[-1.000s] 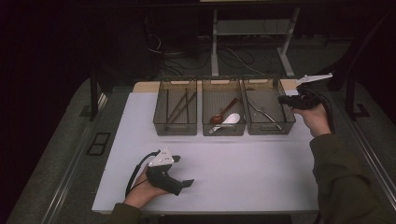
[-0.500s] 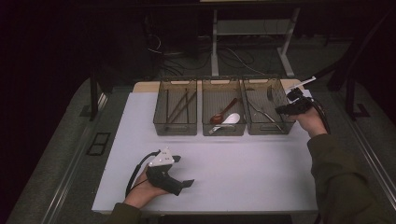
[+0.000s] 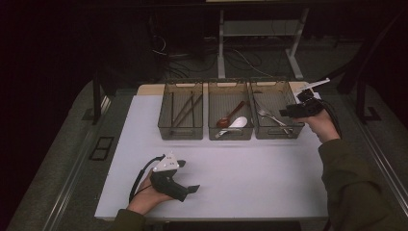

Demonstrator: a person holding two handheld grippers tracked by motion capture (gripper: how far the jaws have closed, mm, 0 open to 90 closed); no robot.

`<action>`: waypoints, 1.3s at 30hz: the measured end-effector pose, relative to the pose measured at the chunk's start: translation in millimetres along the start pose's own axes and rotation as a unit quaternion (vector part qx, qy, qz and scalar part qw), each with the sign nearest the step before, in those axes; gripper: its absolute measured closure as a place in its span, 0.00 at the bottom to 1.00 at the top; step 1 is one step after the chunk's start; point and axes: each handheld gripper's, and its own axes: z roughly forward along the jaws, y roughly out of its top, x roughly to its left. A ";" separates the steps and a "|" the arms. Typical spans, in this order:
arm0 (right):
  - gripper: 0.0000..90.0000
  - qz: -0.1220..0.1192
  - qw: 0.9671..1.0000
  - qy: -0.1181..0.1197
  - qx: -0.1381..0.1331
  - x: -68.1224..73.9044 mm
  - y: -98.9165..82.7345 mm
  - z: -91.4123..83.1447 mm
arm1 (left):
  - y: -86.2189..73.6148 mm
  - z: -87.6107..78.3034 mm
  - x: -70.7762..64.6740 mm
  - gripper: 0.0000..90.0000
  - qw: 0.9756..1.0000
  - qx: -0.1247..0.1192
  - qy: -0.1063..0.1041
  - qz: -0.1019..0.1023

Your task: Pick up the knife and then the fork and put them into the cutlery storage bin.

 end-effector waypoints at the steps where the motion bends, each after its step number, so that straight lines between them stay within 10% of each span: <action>1: 0.54 -0.001 1.000 0.000 -0.009 1.3 0.3 -3.2 | 0.0 -0.4 0.4 0.00 1.000 -0.001 0.001 0.000; 15: 0.32 -0.012 0.994 0.016 -0.107 29.7 -23.2 -36.0 | -1.8 -6.5 8.2 0.00 1.000 -0.014 0.018 -0.014; 39: 0.20 -0.041 0.987 0.054 -0.145 88.6 -82.2 -50.2 | -0.5 -7.0 7.9 0.00 0.999 -0.022 0.015 -0.019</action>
